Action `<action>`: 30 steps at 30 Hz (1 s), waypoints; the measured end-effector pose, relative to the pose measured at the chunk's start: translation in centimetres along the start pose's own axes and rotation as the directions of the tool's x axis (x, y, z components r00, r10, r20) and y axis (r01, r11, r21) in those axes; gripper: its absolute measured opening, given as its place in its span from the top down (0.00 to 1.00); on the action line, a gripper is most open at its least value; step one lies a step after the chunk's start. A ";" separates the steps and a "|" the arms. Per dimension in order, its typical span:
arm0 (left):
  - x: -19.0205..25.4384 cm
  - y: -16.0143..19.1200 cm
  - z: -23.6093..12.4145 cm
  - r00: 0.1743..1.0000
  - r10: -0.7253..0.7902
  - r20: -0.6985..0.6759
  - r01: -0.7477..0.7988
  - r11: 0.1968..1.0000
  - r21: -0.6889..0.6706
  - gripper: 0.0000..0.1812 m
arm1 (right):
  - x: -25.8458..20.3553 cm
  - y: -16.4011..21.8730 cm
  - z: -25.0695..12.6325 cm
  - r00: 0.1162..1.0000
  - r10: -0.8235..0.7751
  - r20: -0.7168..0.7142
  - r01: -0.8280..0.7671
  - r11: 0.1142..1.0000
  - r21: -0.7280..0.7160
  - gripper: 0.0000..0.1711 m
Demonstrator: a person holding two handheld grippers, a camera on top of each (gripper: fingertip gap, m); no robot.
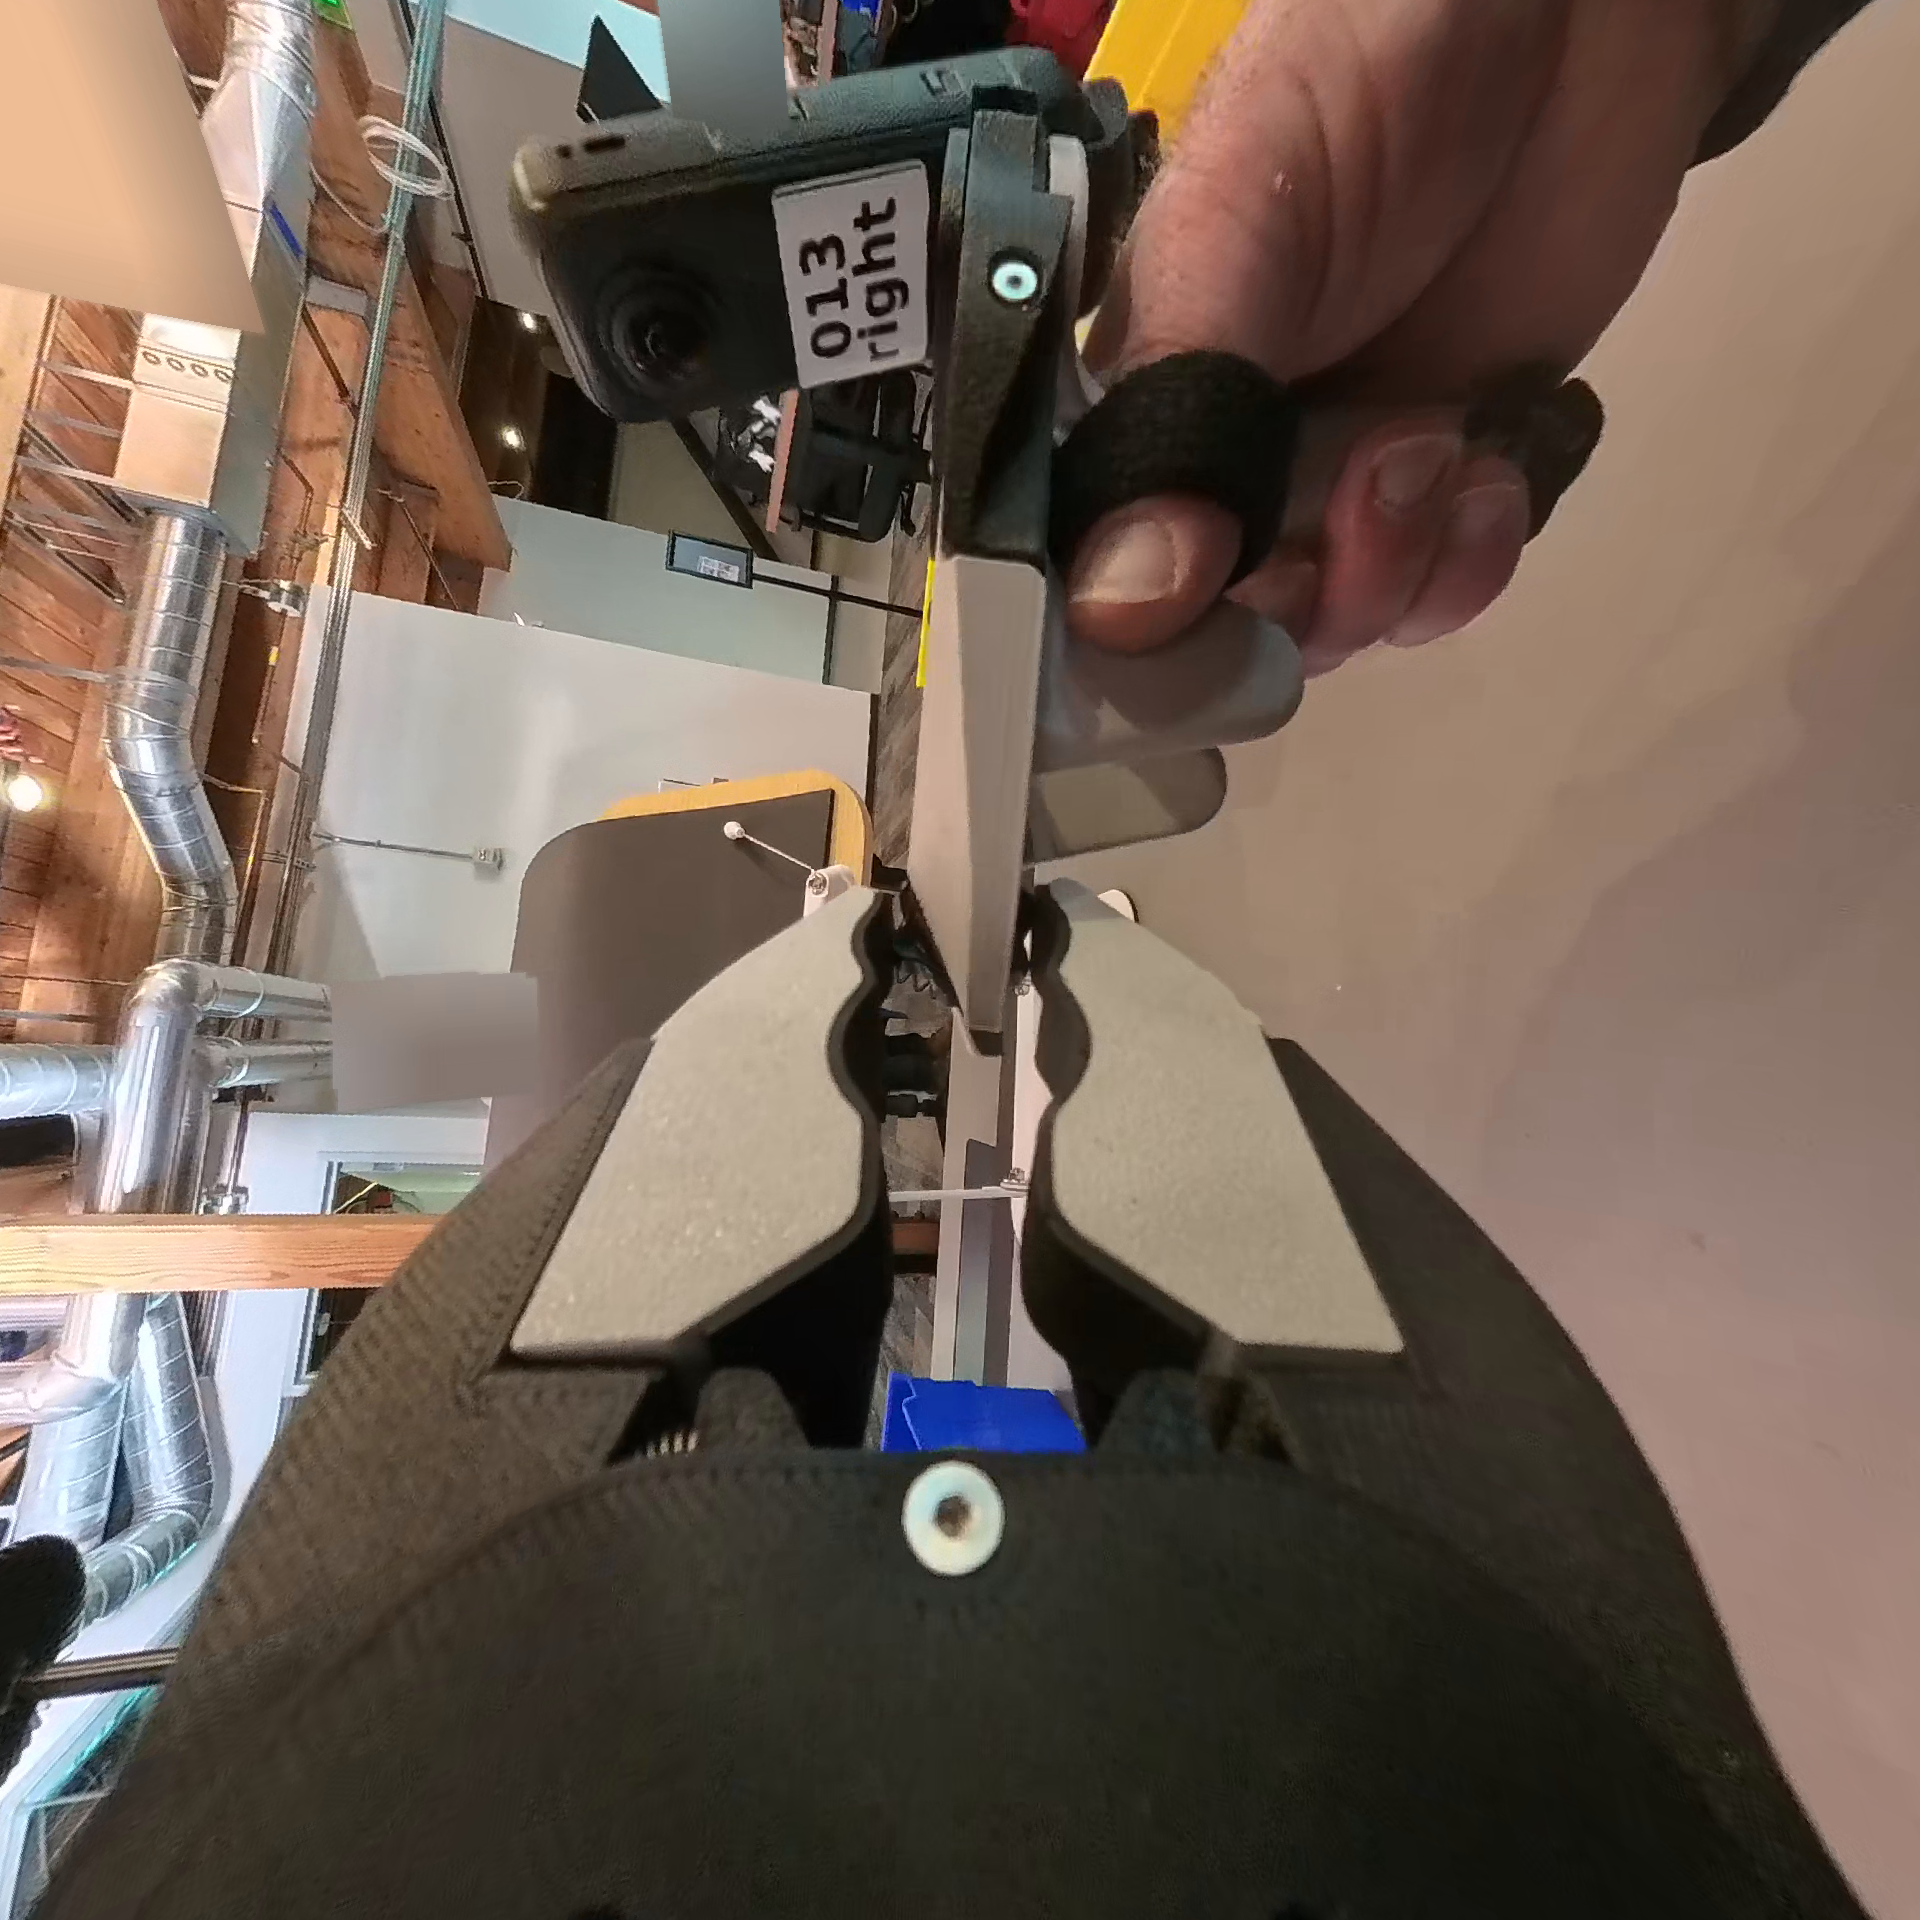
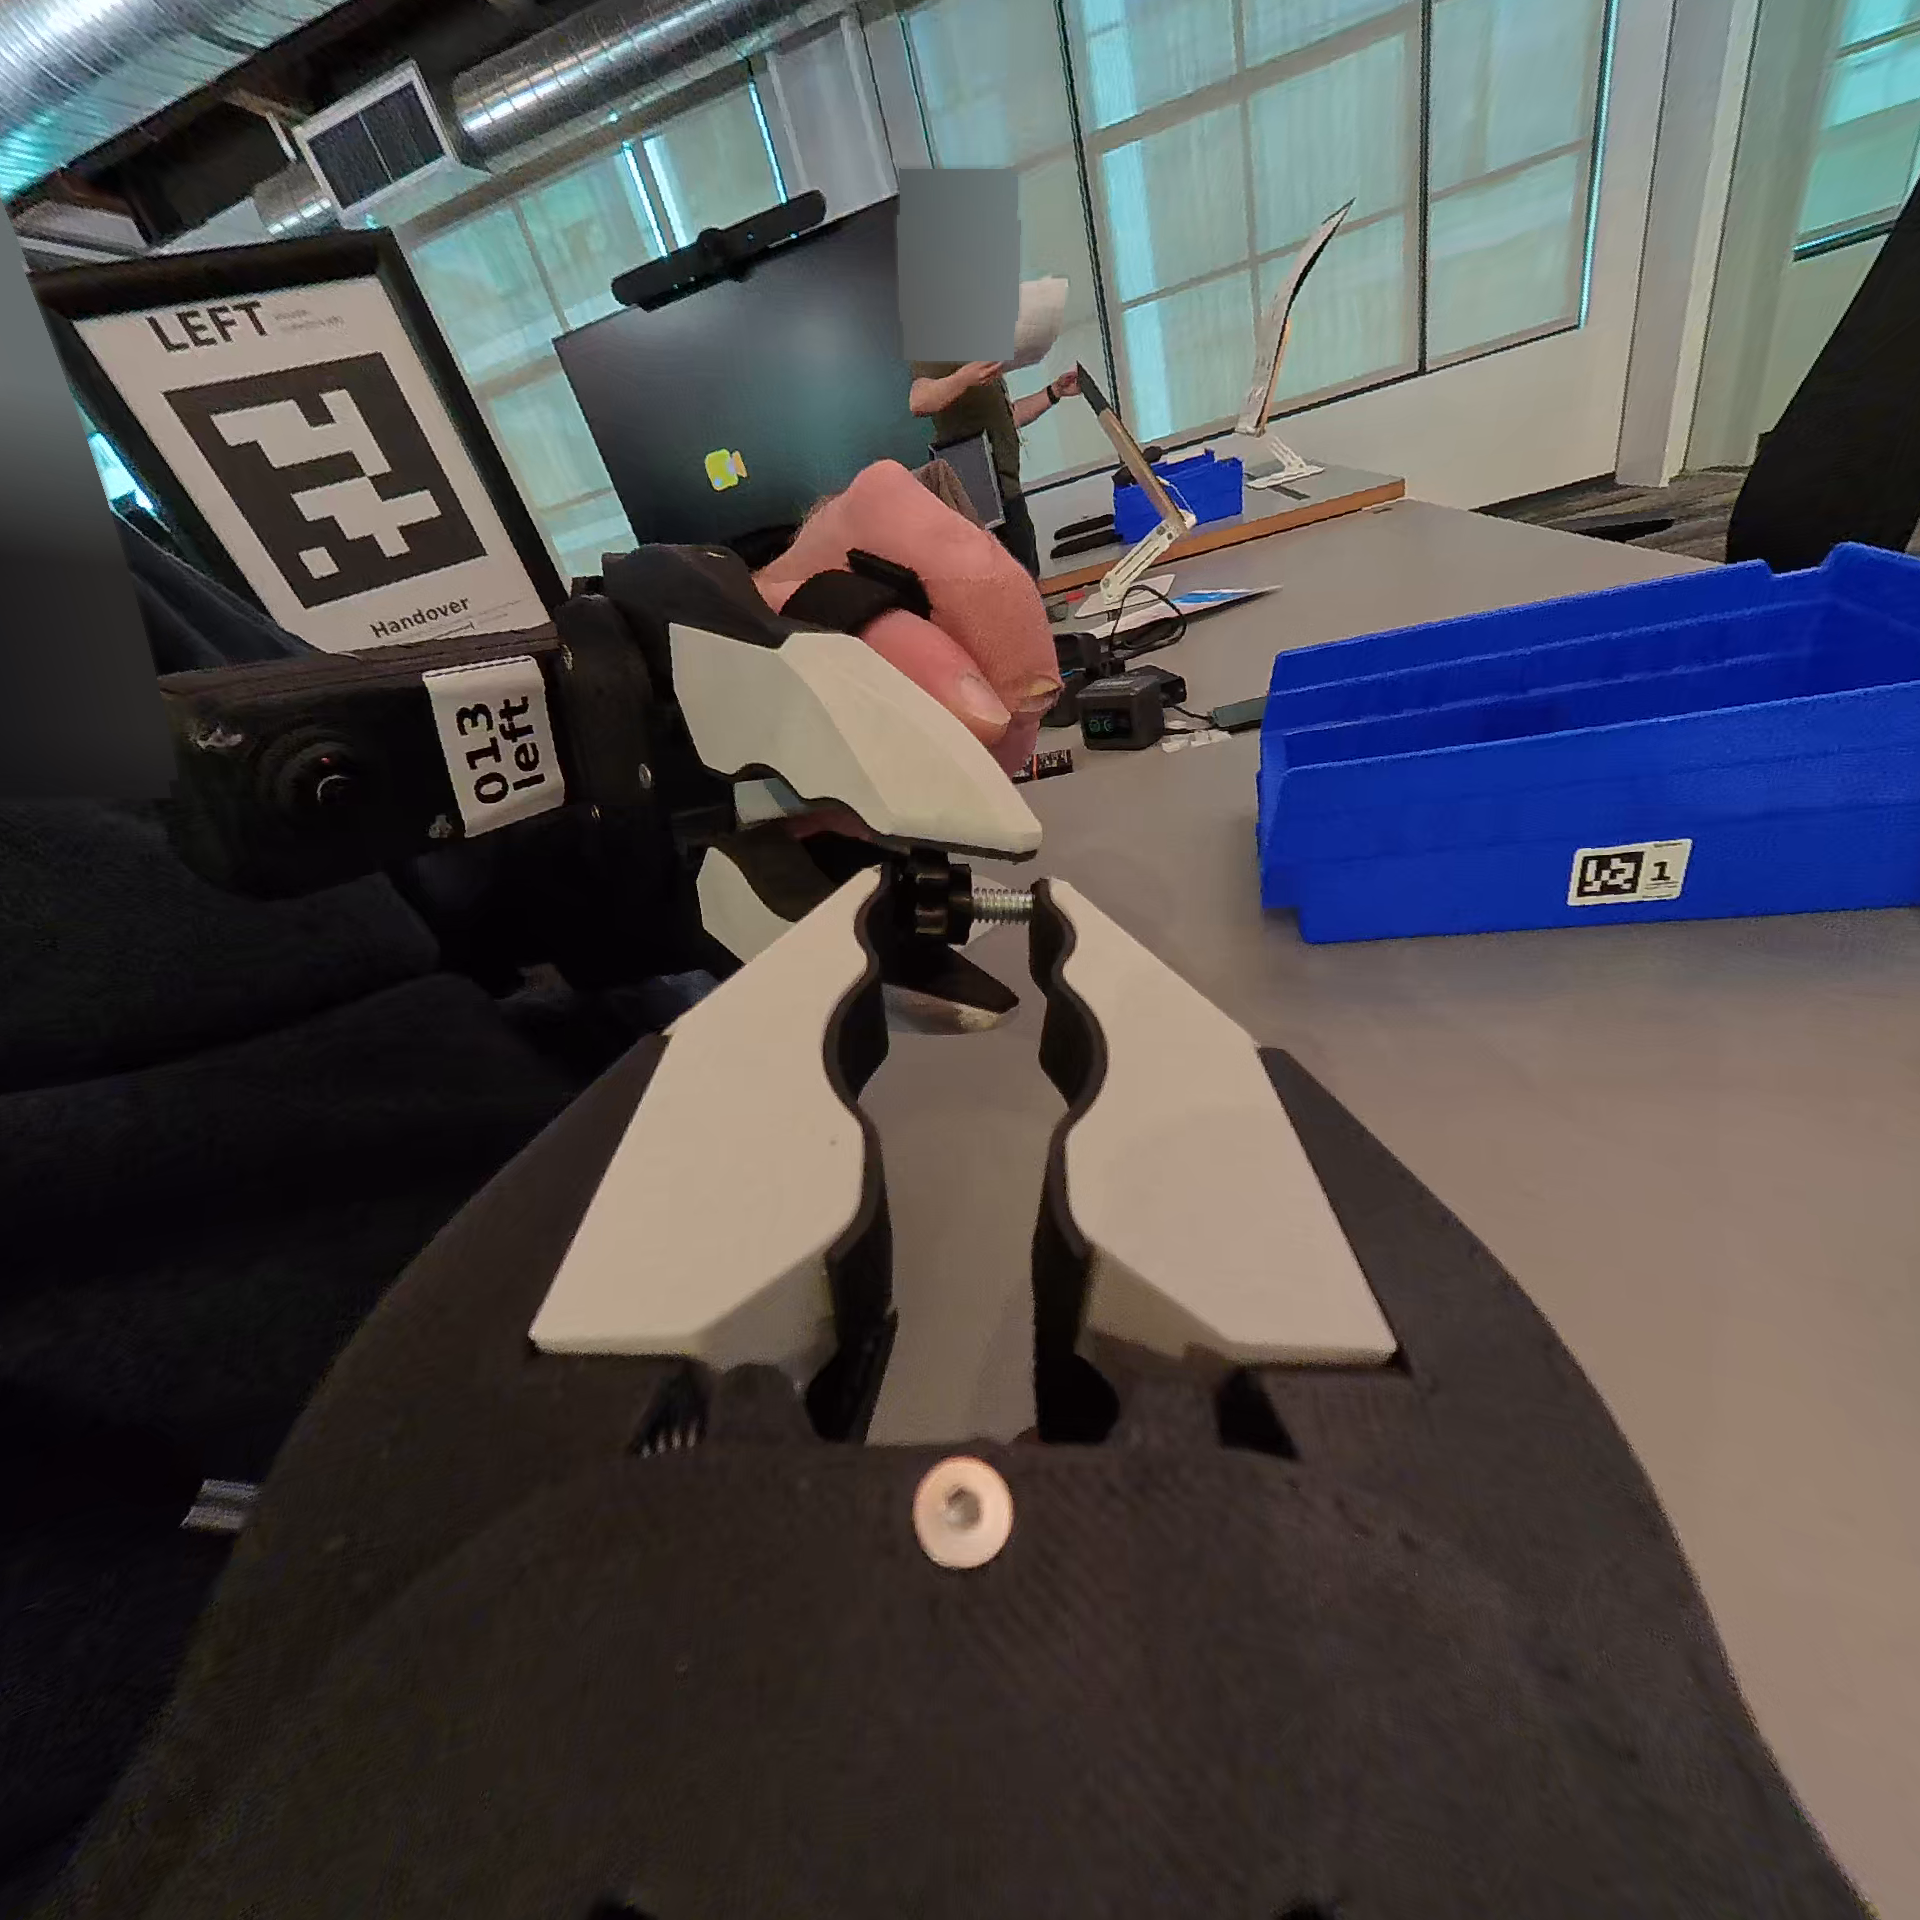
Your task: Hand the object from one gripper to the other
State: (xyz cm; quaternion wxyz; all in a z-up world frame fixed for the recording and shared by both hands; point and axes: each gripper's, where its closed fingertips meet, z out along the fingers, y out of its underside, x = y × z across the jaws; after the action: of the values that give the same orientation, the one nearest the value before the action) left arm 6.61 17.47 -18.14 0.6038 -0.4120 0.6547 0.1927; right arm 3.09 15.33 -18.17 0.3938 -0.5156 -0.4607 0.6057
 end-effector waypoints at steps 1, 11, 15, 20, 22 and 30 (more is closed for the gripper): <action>0.0 0.1 0.0 1.000 0.002 -0.001 -0.002 1.000 0.000 0.87 | 0.0 0.0 0.0 1.000 0.002 0.002 -0.002 1.000 -0.002 0.87; -0.2 -0.6 -0.4 1.000 -0.030 0.005 0.029 0.998 0.058 0.78 | -1.2 -0.8 -0.9 0.958 0.142 0.251 -0.167 0.983 0.079 0.87; -0.5 -1.4 -1.2 0.994 -0.109 -0.025 0.111 0.985 0.130 0.73 | -2.1 -0.4 -1.5 0.912 0.149 0.383 -0.181 0.982 0.050 0.87; -1.1 -1.5 -2.0 0.909 -0.395 -0.134 0.413 0.896 0.161 0.76 | -2.4 -0.3 -1.9 0.919 0.003 0.395 -0.021 0.999 0.043 0.87; -1.0 -1.3 -2.3 0.783 -0.574 -0.240 0.614 0.776 0.148 0.77 | -2.2 -0.5 -2.1 0.926 -0.063 0.373 0.052 0.998 0.038 0.87; -1.8 -1.6 -3.0 -0.010 -0.812 -0.584 1.000 0.009 -0.028 0.73 | -1.8 -1.2 -2.6 0.885 -0.354 0.304 0.367 0.930 0.015 0.87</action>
State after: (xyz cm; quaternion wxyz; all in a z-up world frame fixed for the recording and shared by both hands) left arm 5.84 14.84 -15.47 0.4719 -0.6370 0.3403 -0.5057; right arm 6.00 14.30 -16.62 0.4132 -0.3311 -0.6159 0.5833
